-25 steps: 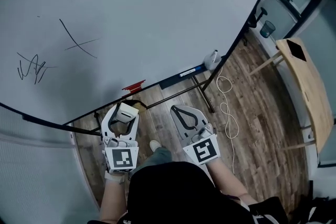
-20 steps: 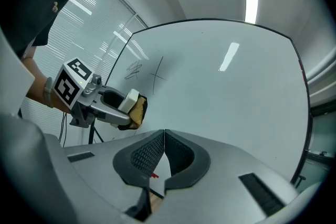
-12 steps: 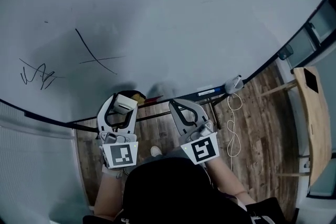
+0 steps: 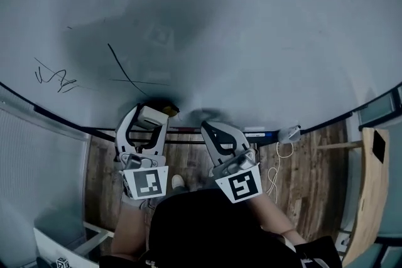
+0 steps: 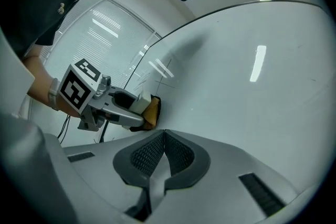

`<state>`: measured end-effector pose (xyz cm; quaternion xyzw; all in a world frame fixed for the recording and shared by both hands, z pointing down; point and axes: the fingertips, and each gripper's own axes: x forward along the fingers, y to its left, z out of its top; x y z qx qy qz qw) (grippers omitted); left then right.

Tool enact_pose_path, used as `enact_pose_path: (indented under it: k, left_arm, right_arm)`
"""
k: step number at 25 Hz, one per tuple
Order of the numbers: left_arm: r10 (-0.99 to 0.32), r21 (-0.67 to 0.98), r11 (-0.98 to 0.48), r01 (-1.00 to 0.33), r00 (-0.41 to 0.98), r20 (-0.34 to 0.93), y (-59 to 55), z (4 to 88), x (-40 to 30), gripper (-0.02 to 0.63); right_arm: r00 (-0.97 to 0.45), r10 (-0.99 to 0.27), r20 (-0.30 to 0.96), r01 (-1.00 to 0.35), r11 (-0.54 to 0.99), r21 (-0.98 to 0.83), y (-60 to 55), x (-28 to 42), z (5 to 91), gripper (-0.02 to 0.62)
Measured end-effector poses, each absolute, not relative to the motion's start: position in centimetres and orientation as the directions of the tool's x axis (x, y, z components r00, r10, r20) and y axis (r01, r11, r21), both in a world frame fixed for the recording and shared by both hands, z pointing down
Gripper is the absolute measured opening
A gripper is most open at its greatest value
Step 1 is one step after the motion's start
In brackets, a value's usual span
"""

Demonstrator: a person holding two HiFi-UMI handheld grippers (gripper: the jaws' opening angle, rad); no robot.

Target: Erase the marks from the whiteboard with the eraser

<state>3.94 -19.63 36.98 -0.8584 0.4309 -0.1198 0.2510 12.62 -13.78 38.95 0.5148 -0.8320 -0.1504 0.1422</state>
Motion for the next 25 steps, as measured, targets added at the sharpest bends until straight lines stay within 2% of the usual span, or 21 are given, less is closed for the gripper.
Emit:
enact_pose_path:
  k: [8, 13, 17, 21, 25]
  left_arm:
    - [-0.848, -0.457, -0.421, -0.783, 0.518, -0.107, -20.9, 36.2, 3.9, 0.267]
    - [-0.892, -0.15, -0.373, -0.916, 0.398, -0.215, -21.2, 35.9, 3.2, 0.267]
    - [-0.897, -0.104, -0.316, -0.943, 0.333, -0.293, -21.2, 35.8, 1.7, 0.267]
    - [-0.902, 0.032, -0.259, -0.965, 0.23, -0.364, -21.4, 34.5, -0.3, 0.267]
    - [-0.895, 0.093, -0.216, -0.972, 0.159, -0.417, -21.5, 32.4, -1.9, 0.267]
  right_arm:
    - [-0.53, -0.844, 0.081, -0.762, 0.516, 0.39, -14.9, 13.8, 38.4, 0.028]
    - [-0.591, -0.803, 0.083, -0.72, 0.57, 0.395, -14.8, 13.9, 38.5, 0.028]
    - [-0.646, -0.759, 0.08, -0.674, 0.616, 0.407, -14.6, 13.7, 38.7, 0.028]
    - [-0.693, -0.715, 0.09, -0.626, 0.659, 0.417, -14.1, 13.1, 38.8, 0.028]
    - [-0.726, -0.683, 0.082, -0.6, 0.687, 0.409, -13.5, 12.6, 38.3, 0.028]
